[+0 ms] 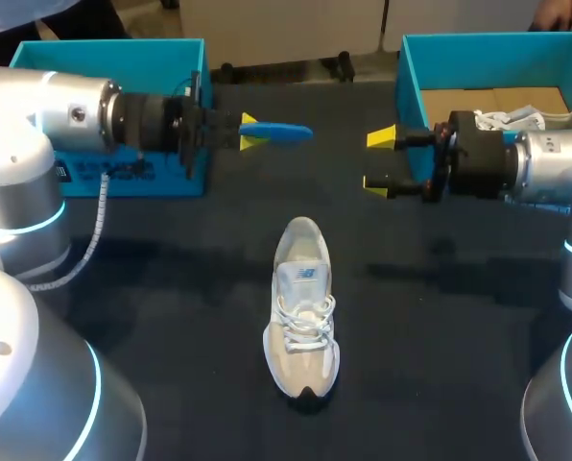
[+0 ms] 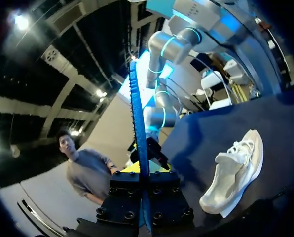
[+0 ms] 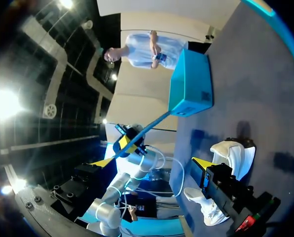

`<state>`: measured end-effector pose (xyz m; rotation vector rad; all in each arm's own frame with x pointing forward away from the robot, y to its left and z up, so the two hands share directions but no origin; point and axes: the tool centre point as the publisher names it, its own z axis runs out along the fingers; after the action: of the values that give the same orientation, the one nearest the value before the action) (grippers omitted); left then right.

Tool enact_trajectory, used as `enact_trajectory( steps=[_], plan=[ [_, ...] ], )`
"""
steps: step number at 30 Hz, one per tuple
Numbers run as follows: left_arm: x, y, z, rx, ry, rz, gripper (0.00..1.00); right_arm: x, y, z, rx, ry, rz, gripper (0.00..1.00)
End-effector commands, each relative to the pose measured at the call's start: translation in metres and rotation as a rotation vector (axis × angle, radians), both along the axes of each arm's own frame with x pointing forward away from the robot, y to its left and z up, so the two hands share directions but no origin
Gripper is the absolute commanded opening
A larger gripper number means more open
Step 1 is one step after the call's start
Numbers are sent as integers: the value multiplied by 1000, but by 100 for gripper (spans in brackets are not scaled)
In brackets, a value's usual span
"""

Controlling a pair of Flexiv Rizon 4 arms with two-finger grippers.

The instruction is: Take the shoe out of the shoebox, open the shoe tongue, remove and reinsert the insole, then place the shoe into the shoebox

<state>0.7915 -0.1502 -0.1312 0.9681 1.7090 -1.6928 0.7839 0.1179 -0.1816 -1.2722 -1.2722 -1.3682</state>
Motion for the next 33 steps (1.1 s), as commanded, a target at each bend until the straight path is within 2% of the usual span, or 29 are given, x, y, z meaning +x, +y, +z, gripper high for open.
enact_trajectory(
  steps=[1, 19, 23, 26, 33],
  plan=[
    [-13, 4, 2, 55, -307, 81, 0, 0, 2, -1, -1, 0, -1, 100],
    [-13, 4, 2, 55, -307, 81, 0, 0, 2, -1, -1, 0, -1, 100],
    [-3, 4, -3, 30, -403, 71, 0, 0, 2, -1, -1, 0, -1, 100],
    [7, 4, -4, 66, -565, 132, 0, 0, 2, -1, -1, 0, -1, 100],
    [7, 4, -4, 66, -565, 132, 0, 0, 2, -1, -1, 0, -1, 100]
  ],
)
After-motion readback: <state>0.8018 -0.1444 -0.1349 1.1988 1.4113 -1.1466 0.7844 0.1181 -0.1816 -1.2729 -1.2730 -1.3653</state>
